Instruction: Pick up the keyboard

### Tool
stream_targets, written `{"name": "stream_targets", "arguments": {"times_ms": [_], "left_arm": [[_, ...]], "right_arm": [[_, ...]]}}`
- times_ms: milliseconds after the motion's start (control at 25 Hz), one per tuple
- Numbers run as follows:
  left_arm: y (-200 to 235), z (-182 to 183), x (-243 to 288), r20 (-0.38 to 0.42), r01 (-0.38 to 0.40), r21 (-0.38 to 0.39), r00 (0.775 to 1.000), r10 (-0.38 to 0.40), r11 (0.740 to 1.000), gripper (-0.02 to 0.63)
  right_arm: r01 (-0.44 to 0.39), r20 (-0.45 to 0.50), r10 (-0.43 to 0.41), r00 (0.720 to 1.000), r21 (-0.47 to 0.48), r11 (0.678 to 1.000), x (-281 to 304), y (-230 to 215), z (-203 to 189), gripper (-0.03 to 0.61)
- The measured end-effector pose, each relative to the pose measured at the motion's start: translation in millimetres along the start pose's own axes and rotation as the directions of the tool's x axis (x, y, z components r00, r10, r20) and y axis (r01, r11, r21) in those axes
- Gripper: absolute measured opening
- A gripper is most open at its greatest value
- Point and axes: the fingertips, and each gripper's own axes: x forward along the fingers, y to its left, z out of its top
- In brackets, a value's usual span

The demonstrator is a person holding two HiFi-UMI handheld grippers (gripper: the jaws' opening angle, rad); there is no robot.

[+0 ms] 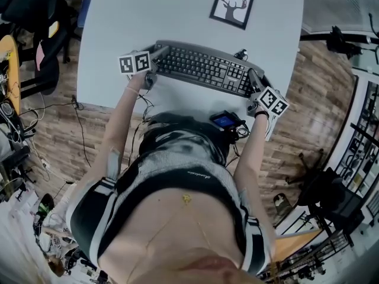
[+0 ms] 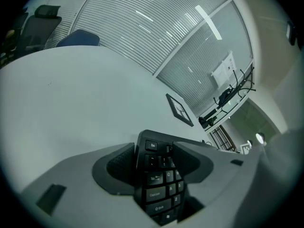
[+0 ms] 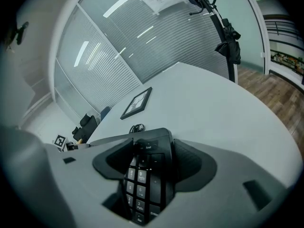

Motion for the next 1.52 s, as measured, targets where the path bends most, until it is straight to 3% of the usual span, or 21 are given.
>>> {"name": "stream_targets", "arguments": {"times_ms": [1520], "left_arm": [[0.2, 1.6, -0.2, 0.009, -0.020, 0.015, 1.000, 0.020, 1.000, 0.238]], "right_arm": [[0.004, 0.016, -0.004, 1.000, -0.012, 1.000, -0.6, 1.1, 1.0, 0.265]]}}
